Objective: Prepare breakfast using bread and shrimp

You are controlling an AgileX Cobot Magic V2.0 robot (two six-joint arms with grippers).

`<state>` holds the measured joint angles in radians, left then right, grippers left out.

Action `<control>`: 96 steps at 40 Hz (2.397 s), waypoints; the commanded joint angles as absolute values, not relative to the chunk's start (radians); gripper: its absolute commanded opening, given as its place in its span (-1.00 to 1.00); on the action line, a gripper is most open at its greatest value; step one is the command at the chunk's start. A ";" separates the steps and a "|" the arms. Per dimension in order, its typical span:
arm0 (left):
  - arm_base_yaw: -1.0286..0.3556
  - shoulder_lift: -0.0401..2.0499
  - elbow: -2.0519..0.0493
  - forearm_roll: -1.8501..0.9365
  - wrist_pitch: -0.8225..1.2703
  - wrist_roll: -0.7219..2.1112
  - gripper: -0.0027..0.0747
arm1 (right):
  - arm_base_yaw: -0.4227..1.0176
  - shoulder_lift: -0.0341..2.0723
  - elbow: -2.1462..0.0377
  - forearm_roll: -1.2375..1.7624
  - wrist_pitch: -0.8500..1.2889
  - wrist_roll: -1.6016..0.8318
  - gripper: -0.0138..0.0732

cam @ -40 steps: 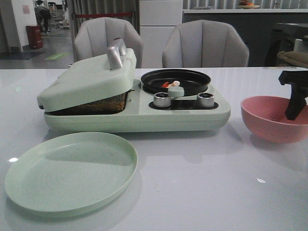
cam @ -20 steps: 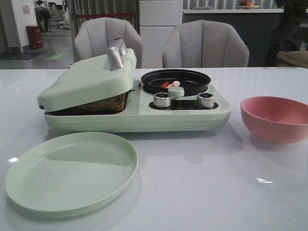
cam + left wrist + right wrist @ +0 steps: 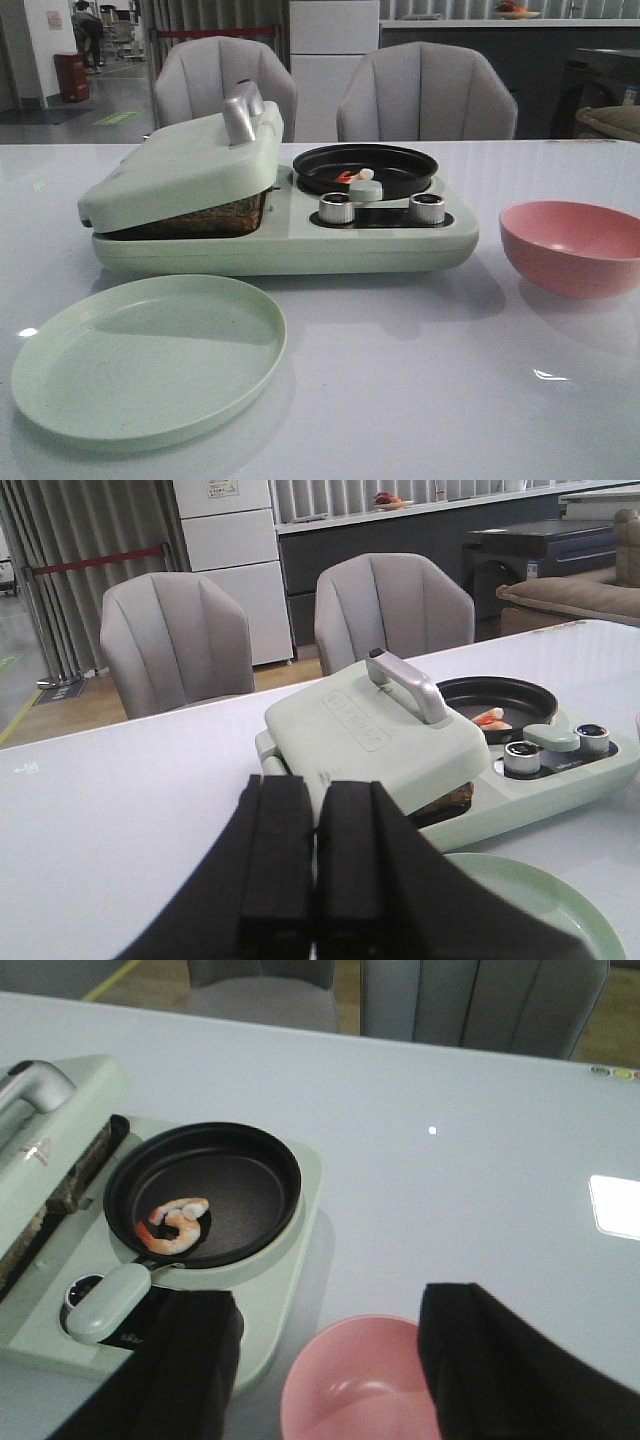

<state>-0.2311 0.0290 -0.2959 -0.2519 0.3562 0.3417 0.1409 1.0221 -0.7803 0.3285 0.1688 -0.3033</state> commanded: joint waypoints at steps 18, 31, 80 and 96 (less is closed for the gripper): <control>-0.232 0.039 -0.322 -0.266 0.279 0.330 -0.64 | 0.244 0.471 -0.370 0.343 -0.081 -0.315 0.46; -0.232 0.039 -0.322 -0.266 0.279 0.330 -0.64 | 0.244 0.310 -0.212 0.342 -0.062 -0.315 0.46; -0.232 0.039 -0.275 -0.151 0.268 0.330 -0.64 | 0.244 0.310 -0.212 0.342 -0.067 -0.315 -0.36; -0.082 0.039 -0.002 0.018 -0.148 -0.020 -0.64 | 0.244 0.310 -0.212 0.342 -0.067 -0.315 -0.36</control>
<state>-0.1224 0.0290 -0.0207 0.0085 0.0207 0.0356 0.2433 0.3050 -0.1855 0.3395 0.0117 -0.3038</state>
